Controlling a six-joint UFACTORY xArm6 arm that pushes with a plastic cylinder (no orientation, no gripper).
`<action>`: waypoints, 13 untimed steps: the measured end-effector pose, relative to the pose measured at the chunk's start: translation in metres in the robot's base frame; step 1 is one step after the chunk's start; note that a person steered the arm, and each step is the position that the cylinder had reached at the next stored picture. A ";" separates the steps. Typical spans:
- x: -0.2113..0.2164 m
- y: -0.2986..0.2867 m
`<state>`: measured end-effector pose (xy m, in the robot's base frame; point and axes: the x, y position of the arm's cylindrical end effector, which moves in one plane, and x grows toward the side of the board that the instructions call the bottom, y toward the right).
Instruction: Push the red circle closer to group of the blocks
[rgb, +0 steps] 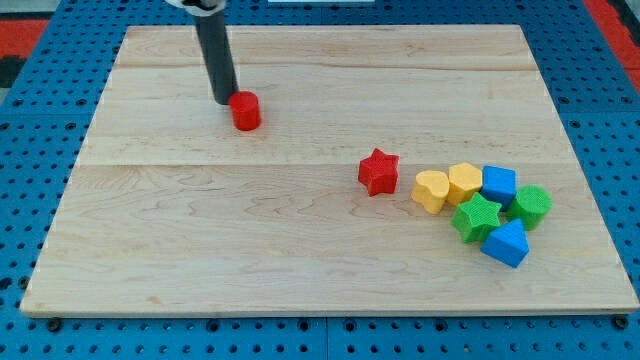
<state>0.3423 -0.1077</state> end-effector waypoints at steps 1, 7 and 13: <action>0.017 0.037; 0.073 0.046; 0.116 0.178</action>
<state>0.4578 0.0701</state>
